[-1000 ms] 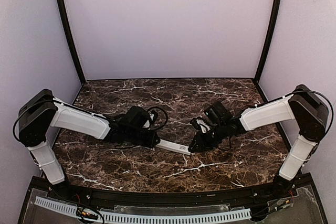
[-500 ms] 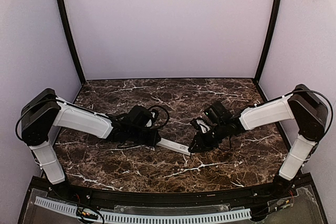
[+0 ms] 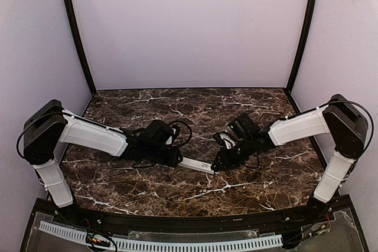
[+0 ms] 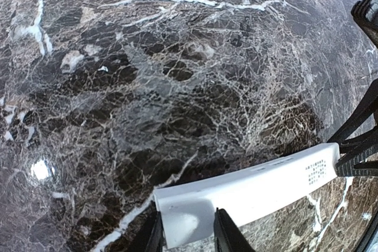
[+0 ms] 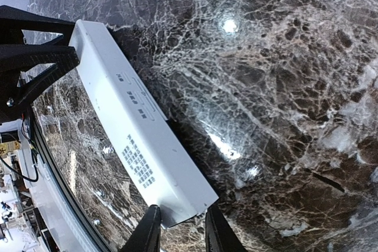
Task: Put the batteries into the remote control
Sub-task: Press the battery cover into the battery compartment.
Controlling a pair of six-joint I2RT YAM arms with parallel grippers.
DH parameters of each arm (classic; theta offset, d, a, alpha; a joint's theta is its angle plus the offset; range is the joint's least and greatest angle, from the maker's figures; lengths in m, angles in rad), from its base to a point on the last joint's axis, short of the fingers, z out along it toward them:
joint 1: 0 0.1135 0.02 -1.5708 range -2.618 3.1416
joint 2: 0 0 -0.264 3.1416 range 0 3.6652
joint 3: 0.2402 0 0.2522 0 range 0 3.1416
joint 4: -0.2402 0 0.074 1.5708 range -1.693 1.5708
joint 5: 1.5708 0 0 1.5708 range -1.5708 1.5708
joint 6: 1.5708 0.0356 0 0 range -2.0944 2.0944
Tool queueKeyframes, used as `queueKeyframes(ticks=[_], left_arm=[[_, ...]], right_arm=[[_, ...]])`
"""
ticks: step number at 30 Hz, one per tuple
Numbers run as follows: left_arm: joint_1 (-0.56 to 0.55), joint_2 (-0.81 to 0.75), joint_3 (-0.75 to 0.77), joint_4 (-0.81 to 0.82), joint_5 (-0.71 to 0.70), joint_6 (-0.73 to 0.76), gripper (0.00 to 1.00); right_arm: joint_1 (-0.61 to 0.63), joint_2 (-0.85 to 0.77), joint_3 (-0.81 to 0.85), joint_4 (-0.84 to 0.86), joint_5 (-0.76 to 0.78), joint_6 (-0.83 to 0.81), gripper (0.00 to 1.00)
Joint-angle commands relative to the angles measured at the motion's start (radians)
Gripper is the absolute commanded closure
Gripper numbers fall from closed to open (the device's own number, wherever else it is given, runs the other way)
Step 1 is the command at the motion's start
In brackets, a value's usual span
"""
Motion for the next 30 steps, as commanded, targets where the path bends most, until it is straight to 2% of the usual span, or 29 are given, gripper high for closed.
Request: queueKeyframes(ticks=[1,9,13,22,30], left_arm=[[-0.005,-0.007,-0.011,-0.108,0.013,0.011,0.69],[0.009,-0.005,-0.012,-0.122,0.013,-0.009,0.67],[0.011,-0.013,-0.012,-0.136,-0.005,-0.017,0.57],[0.012,-0.017,-0.005,-0.163,-0.006,-0.024,0.61],[0.012,-0.044,-0.005,-0.209,-0.075,-0.026,0.50]], right_arm=[[-0.009,0.036,0.018,0.029,0.052,-0.031,0.75],[-0.022,0.050,0.030,0.013,0.062,-0.053,0.75],[-0.030,0.054,0.033,0.008,0.064,-0.064,0.74],[-0.035,0.061,0.045,0.008,0.053,-0.068,0.73],[-0.034,0.060,0.044,0.008,0.051,-0.071,0.70]])
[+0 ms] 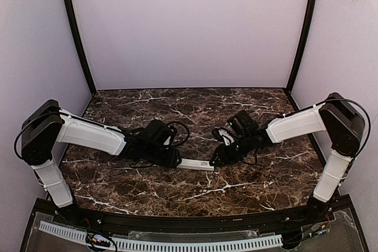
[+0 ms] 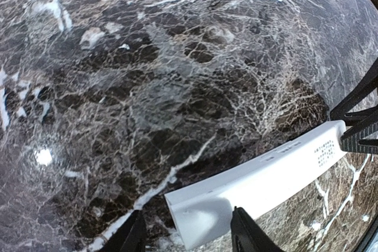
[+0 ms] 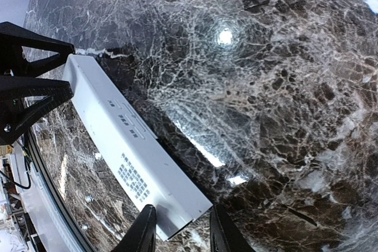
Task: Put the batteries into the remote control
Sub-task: Press the battery cover into the battery compartment.
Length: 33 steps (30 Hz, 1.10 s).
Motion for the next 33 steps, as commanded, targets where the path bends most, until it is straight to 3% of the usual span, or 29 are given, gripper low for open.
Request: queueKeyframes(ticks=[1,4,7,19,33], left_arm=[[0.006,-0.032,-0.007,-0.140,-0.079,-0.002,0.48],[0.006,-0.046,-0.008,-0.154,-0.098,-0.004,0.45],[0.005,-0.057,-0.009,-0.158,-0.097,0.000,0.47],[-0.008,-0.037,-0.002,-0.119,-0.048,0.021,0.75],[-0.013,0.009,0.008,-0.091,0.006,0.013,0.79]], right_arm=[[-0.007,0.027,0.005,-0.012,0.035,-0.015,0.70],[-0.009,0.032,0.006,-0.011,0.032,-0.016,0.70],[-0.008,0.030,0.005,-0.011,0.029,-0.016,0.70],[-0.008,0.026,0.006,-0.012,0.020,-0.019,0.71],[-0.008,0.035,0.013,-0.006,0.000,-0.026,0.75]])
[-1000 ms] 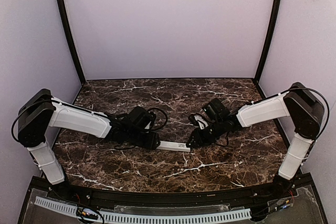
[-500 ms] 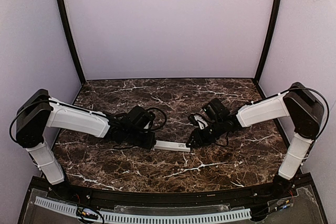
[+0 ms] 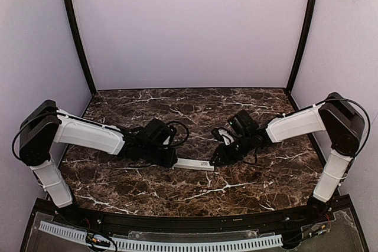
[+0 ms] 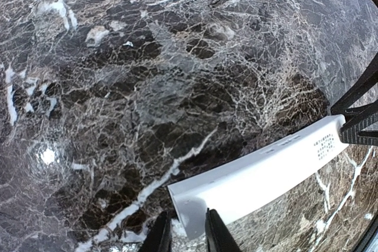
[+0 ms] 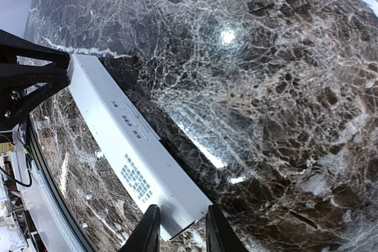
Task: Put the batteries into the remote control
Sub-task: Press the battery cover into the battery compartment.
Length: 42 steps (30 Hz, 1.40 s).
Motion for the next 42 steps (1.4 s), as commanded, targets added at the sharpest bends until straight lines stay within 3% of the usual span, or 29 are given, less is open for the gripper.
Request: queueKeyframes(ticks=[1,14,30,36,42], left_arm=[[-0.006,0.033,0.005,-0.043,0.026,0.003,0.80],[-0.019,0.067,0.010,-0.029,0.058,-0.009,0.90],[-0.037,0.094,0.012,-0.025,0.117,-0.023,0.91],[-0.034,0.071,0.027,-0.070,0.058,-0.010,0.86],[0.000,0.004,0.029,-0.097,0.017,0.007,0.70]], right_arm=[[-0.005,0.031,0.011,-0.010,0.011,-0.016,0.75],[-0.004,0.042,0.011,0.008,-0.004,-0.012,0.77],[-0.005,0.049,0.019,0.023,-0.017,-0.013,0.76],[-0.006,0.039,0.014,0.002,0.014,-0.017,0.72],[-0.030,0.024,0.003,-0.005,0.027,-0.025,0.66]])
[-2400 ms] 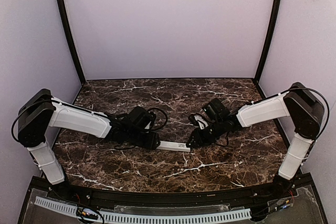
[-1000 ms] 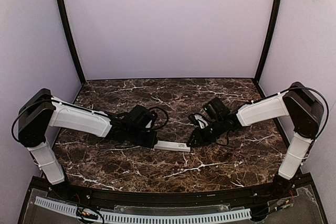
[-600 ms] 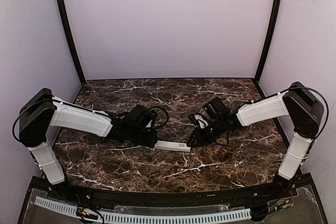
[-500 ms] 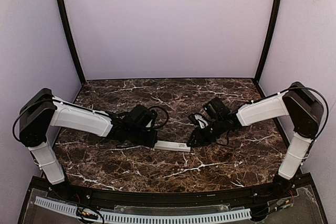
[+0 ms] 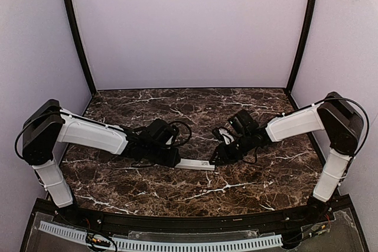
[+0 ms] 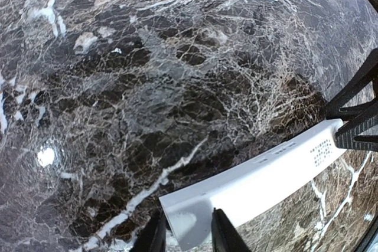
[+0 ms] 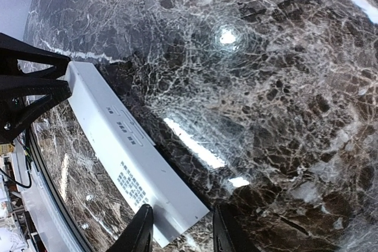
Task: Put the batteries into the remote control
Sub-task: Press the battery cover into the battery compartment, then adjust the remote control at the center of the board.
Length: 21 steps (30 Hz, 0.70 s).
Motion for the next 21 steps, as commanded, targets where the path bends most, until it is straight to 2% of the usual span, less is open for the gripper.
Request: queueKeyframes(ticks=[1,4,9,16,21], left_arm=[[0.013,-0.035,-0.002,-0.105,0.014,0.030,0.66],[0.030,-0.064,0.007,-0.113,0.014,0.047,0.60],[0.068,-0.070,0.013,-0.111,0.024,0.071,0.58],[0.116,-0.031,0.033,-0.081,0.043,0.115,0.64],[0.120,0.021,0.061,-0.079,0.056,0.151,0.67]], right_arm=[[-0.017,0.014,0.002,-0.009,0.040,-0.022,0.66],[-0.021,0.015,0.022,-0.026,0.044,-0.037,0.60],[-0.027,-0.084,0.007,-0.056,0.065,-0.043,0.51],[0.001,-0.224,-0.090,-0.079,0.050,-0.019,0.68],[0.050,-0.203,-0.129,-0.045,0.040,0.013,0.74]])
